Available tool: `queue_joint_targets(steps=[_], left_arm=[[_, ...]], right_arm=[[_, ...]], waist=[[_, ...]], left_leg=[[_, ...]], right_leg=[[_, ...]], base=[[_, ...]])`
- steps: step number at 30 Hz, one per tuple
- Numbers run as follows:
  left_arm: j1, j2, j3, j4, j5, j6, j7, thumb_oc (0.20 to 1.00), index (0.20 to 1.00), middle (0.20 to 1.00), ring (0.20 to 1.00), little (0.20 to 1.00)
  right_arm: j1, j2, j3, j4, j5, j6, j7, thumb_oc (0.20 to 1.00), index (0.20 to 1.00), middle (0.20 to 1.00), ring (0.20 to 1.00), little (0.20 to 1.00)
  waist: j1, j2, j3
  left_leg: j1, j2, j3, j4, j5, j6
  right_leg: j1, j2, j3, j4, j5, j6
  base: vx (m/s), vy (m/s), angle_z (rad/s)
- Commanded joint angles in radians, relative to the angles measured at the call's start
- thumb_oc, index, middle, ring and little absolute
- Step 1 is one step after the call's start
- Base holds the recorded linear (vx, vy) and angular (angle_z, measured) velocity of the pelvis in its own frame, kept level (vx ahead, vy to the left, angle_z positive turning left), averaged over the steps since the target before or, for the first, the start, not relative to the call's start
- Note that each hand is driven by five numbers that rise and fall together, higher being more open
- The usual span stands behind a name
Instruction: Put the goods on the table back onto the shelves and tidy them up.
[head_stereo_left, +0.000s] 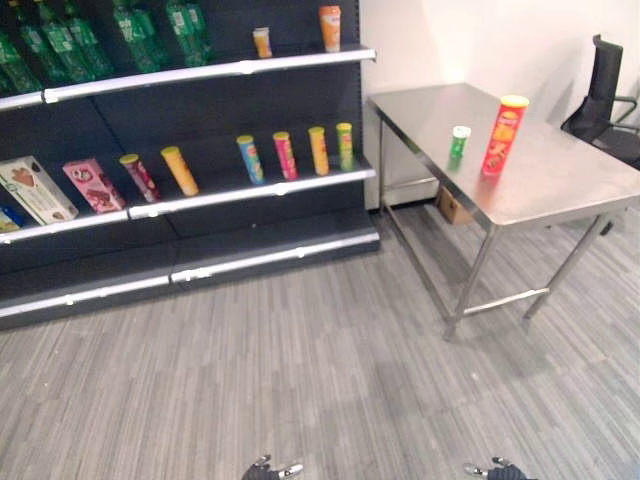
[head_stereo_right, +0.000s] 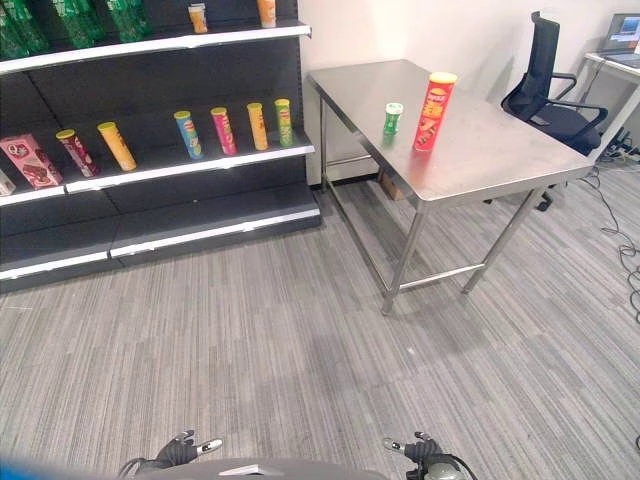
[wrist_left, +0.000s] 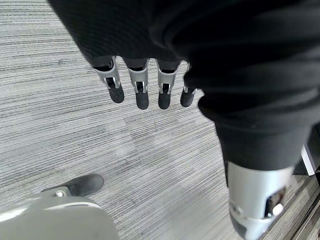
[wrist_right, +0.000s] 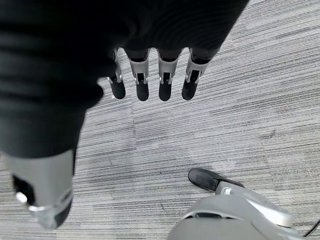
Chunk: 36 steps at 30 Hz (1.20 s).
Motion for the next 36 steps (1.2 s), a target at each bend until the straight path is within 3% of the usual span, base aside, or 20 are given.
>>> queue_joint_targets(steps=[1, 36], left_arm=[[-0.071, 0.019, 0.022, 0.042, -0.030, -0.030, -0.009, 1.000, 1.000, 1.000, 1.000, 1.000], [-0.072, 0.012, -0.023, 0.055, 0.055, -0.030, 0.004, 1.000, 1.000, 1.000, 1.000, 1.000]], right_arm=[[-0.060, -0.008, 0.055, 0.020, -0.024, -0.015, 0.005, 1.000, 1.000, 1.000, 1.000, 1.000], [-0.082, -0.006, 0.105, 0.017, -0.084, -0.017, 0.006, 1.000, 1.000, 1.000, 1.000, 1.000]], waist=[[-0.009, -0.066, 0.005], [0.004, -0.064, 0.017]], left_leg=[[0.014, 0.035, -0.020, -0.008, -0.031, -0.076], [0.005, 0.013, -0.034, -0.008, -0.047, -0.055]], right_leg=[[0.030, -0.099, -0.021, 0.002, -0.031, 0.101], [0.016, -0.116, -0.016, 0.009, -0.024, 0.114]], base=[[0.00, 0.000, 0.00], [0.00, 0.004, -0.01]])
